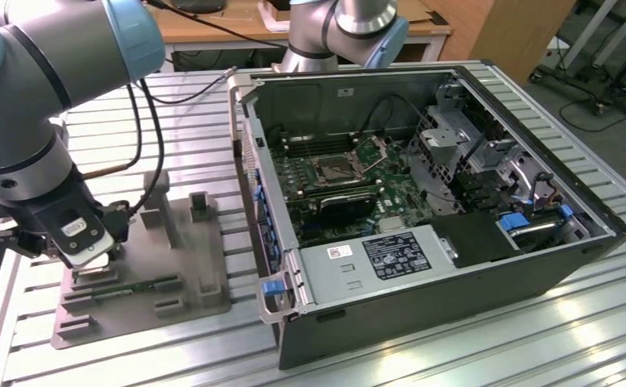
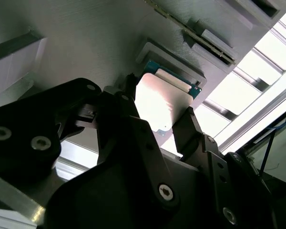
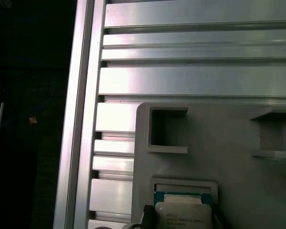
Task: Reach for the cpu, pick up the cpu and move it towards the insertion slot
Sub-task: 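Pick up the cpu and move it towards the insertion slot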
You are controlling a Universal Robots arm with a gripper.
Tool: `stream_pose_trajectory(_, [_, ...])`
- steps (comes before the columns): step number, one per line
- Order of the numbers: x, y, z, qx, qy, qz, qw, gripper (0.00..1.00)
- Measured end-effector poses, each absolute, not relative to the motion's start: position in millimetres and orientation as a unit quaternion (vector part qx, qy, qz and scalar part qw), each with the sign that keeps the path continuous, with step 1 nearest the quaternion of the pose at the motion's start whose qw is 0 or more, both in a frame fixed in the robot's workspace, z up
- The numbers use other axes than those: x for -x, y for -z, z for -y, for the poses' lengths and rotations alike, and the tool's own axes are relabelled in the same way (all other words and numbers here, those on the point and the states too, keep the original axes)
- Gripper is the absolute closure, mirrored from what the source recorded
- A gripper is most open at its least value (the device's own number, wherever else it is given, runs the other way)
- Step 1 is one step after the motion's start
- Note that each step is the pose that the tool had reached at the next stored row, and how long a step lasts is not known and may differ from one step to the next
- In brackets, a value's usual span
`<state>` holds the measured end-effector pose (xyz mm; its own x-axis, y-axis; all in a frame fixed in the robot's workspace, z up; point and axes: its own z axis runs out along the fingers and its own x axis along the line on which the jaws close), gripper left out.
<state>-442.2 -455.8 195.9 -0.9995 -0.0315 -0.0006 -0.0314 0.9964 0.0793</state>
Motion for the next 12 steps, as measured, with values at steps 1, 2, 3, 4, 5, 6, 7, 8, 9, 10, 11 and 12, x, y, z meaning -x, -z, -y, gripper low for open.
stream_pose_trajectory(1, [442.2,-195.9,455.8,-0.016,0.040,0.999,0.000,0.45])
stream_pose_trajectory(2, [442.2,-196.1,455.8,-0.016,0.040,0.999,0.000,0.45])
stream_pose_trajectory(3, [442.2,-196.2,455.8,-0.016,0.040,0.999,0.000,0.45])
stream_pose_trajectory(4, [442.2,-196.2,455.8,-0.016,0.040,0.999,0.000,0.45])
stream_pose_trajectory(5, [442.2,-196.2,455.8,-0.016,0.040,0.999,0.000,0.45])
stream_pose_trajectory(6, [442.2,-196.3,455.8,-0.016,0.040,0.999,0.000,0.45])
stream_pose_trajectory(7, [442.2,-196.5,455.8,-0.016,0.040,0.999,0.000,0.45])
stream_pose_trajectory(8, [442.2,-197.2,455.8,-0.016,0.040,0.999,0.001,0.45])
stream_pose_trajectory(9, [442.2,-197.7,455.8,-0.016,0.040,0.999,0.001,0.45])
stream_pose_trajectory(10, [442.2,-198.3,455.8,-0.016,0.040,0.999,0.000,0.45])
stream_pose_trajectory(11, [442.2,-199.1,455.8,-0.016,0.040,0.999,0.000,0.45])
stream_pose_trajectory(12, [442.2,-199.8,455.8,-0.016,0.040,0.999,0.000,0.45])
